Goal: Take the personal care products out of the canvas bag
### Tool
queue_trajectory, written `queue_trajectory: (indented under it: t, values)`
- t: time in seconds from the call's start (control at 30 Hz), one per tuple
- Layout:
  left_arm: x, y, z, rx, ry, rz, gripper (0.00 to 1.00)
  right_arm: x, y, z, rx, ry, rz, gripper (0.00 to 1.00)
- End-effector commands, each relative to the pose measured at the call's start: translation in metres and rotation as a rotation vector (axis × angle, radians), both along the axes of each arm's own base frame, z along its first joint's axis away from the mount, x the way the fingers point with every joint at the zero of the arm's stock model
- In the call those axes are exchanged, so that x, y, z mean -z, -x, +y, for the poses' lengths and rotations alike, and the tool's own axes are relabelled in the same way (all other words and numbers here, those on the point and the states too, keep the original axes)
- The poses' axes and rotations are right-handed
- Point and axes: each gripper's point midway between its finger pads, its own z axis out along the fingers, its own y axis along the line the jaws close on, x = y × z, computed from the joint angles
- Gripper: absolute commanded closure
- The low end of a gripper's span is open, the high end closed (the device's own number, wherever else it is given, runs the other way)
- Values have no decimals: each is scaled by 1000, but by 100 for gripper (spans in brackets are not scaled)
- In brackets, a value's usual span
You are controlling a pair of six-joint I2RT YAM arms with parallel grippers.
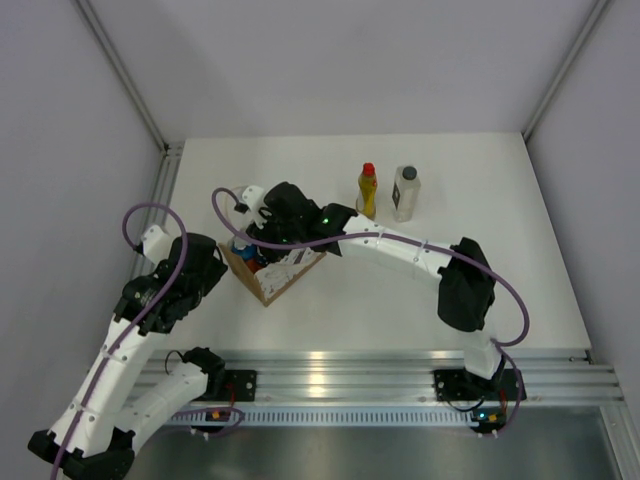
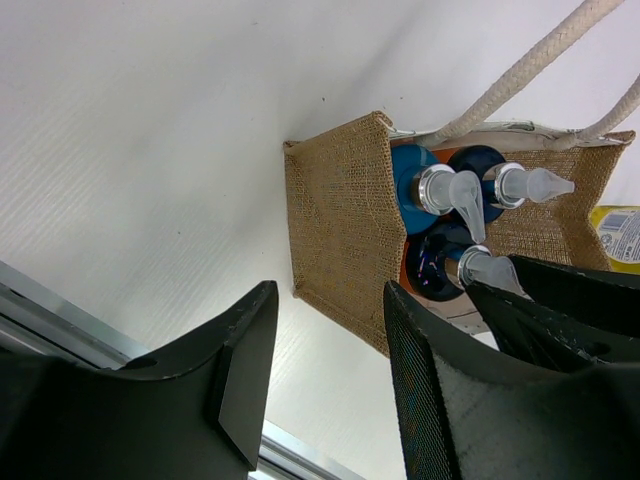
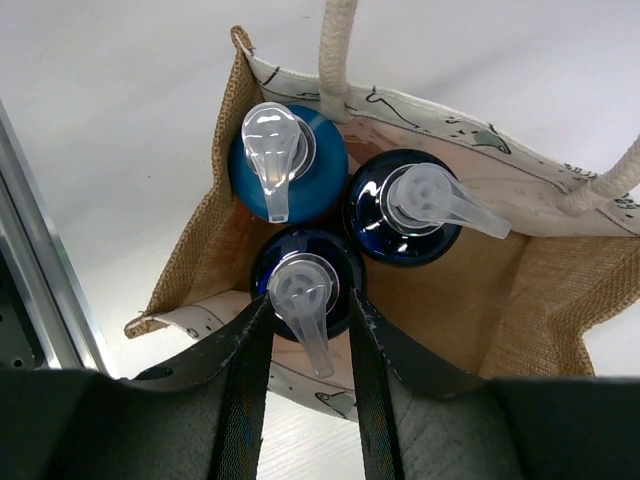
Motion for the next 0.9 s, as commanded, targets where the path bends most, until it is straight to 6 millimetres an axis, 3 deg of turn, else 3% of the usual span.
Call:
queue_trajectory:
  t: [0.0,0.33,0.87]
  values:
    - [-7,-1,-1,4,6,-16,49,-42,5,12,-11,-80,-53,65]
    - [-6,-2,-1,9,-6,-9,48,-39,4,17,-18,-82,-43,64]
    - [-6,-3,1,2,-18,-8,46,-8,7,16,-18,-30,-1,66]
